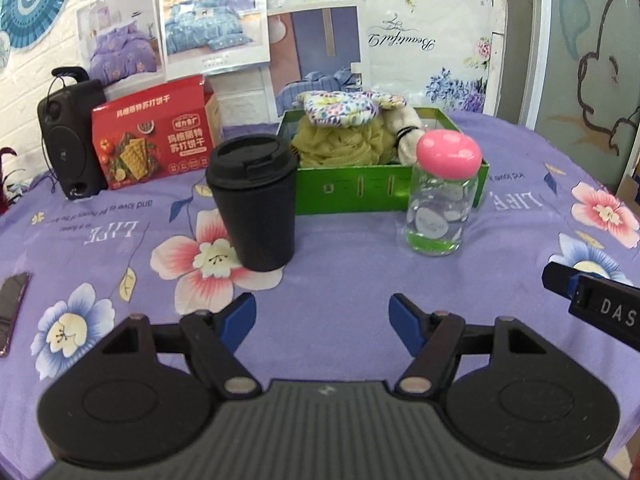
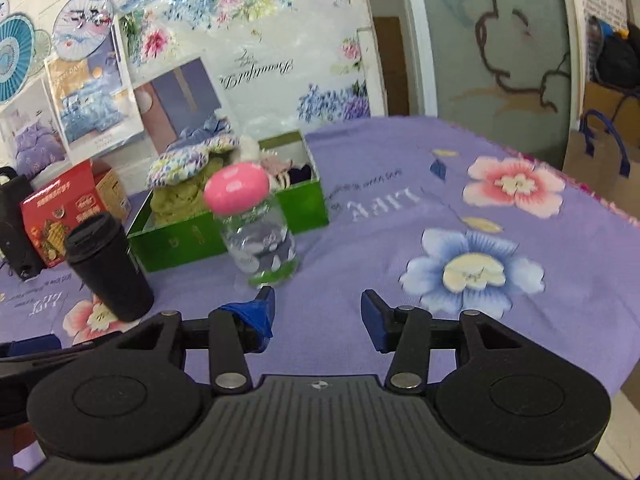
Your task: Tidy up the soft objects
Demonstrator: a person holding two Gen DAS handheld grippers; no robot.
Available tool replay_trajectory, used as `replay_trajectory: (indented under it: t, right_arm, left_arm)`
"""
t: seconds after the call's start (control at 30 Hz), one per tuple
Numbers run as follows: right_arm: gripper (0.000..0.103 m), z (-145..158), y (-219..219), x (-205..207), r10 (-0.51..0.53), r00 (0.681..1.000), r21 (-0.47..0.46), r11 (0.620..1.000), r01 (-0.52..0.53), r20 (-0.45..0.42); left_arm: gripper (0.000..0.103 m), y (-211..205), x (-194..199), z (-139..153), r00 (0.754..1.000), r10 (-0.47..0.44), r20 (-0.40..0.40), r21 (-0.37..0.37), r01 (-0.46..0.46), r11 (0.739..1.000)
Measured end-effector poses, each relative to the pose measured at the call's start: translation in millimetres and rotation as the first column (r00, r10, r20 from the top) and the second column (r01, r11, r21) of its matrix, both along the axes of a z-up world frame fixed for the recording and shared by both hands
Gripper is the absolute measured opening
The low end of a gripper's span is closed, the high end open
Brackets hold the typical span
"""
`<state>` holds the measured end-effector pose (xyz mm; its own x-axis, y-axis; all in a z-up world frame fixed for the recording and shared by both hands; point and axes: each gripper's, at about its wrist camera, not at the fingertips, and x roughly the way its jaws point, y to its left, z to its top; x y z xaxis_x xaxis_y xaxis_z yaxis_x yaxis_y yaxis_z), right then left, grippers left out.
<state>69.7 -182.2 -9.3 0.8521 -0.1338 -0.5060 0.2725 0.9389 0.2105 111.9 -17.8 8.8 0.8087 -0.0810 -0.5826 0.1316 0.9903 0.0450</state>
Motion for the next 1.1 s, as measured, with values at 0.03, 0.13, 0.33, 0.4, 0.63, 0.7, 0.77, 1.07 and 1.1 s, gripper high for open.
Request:
replay_trajectory:
  t: [0.03, 0.13, 0.33, 0.4, 0.63, 0.7, 0.77, 1.07, 1.1]
  right_arm:
    - [0.032, -2.1, 1.1, -0.3, 0.015, 1.0, 0.007, 1.0, -0.015, -0.013]
    - [0.032, -3.1, 6.2, -0.8, 0.051, 0.998, 0.004, 0.999, -0.051, -0.028]
    - [0.033, 3.1, 0.4, -7.4, 0.076, 0.997, 0.058, 0.995, -0.078, 0.031]
    - [0.033, 3.6, -2.1, -8.3, 0.065, 0.997, 0.067, 0.995, -0.067, 0.031]
    - [0.034, 3.1, -5.4, -9.2, 0.06, 0.998, 0.085, 0.994, -0.062, 0.026]
    - [0.034, 3.4, -4.9, -9.6, 0.064, 0.998, 0.085, 0.994, -0.065, 0.024]
    - [0.034, 3.8, -4.3, -10.2, 0.067, 0.997, 0.081, 0.994, -0.069, 0.025]
    - [0.035, 5.0, -4.0, -12.5, 0.068, 0.997, 0.08, 0.994, -0.07, 0.025]
    - [0.035, 5.1, -4.2, -12.7, 0.067, 0.997, 0.08, 0.994, -0.069, 0.025]
  left_arm:
    - [0.071, 0.9, -1.4, -2.1, 1.0, 0.006, 0.001, 0.006, -0.006, 1.0]
    - [0.071, 4.2, -1.9, -5.7, 1.0, 0.019, -0.016, 0.003, -0.019, 1.0]
    - [0.071, 4.4, -3.6, -2.8, 0.999, 0.036, -0.004, 0.007, -0.036, 0.999]
    - [0.071, 2.8, -4.3, -3.1, 1.0, 0.03, -0.008, 0.003, -0.03, 1.0]
    - [0.071, 1.0, -8.1, -1.4, 1.0, 0.016, -0.009, 0.0, -0.016, 1.0]
    - [0.071, 0.9, -10.1, 0.2, 1.0, 0.018, -0.002, -0.001, -0.018, 1.0]
    - [0.071, 0.1, -11.5, 1.4, 1.0, 0.014, 0.002, -0.001, -0.014, 1.0]
    - [0.071, -1.1, -14.1, 2.5, 1.0, 0.007, -0.003, -0.01, -0.007, 1.0]
    - [0.071, -1.2, -14.6, 2.7, 1.0, 0.006, -0.001, -0.008, -0.006, 1.0]
